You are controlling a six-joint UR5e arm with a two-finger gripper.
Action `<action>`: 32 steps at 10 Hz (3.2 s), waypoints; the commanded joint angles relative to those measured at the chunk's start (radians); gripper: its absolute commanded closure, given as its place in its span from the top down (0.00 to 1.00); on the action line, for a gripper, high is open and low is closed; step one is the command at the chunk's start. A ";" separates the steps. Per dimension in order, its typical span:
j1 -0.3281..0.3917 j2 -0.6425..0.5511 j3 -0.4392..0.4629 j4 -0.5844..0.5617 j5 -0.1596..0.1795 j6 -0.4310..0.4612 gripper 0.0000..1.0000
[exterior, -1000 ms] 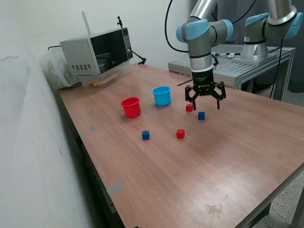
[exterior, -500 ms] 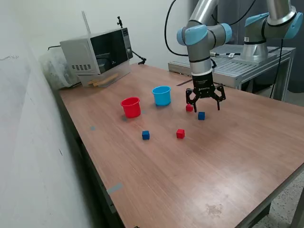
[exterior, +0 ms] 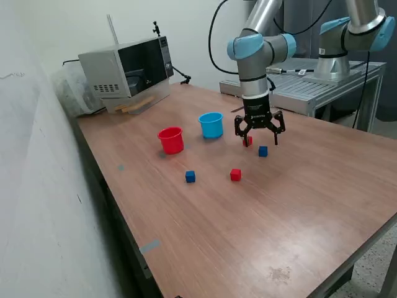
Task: Place red objects in the red bin, and blue objects in the blue bin.
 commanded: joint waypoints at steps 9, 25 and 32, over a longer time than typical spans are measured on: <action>-0.012 0.027 0.013 -0.031 0.000 0.013 1.00; -0.269 -0.318 0.095 0.063 -0.182 0.016 0.00; -0.330 -0.234 0.089 0.069 -0.158 0.014 0.00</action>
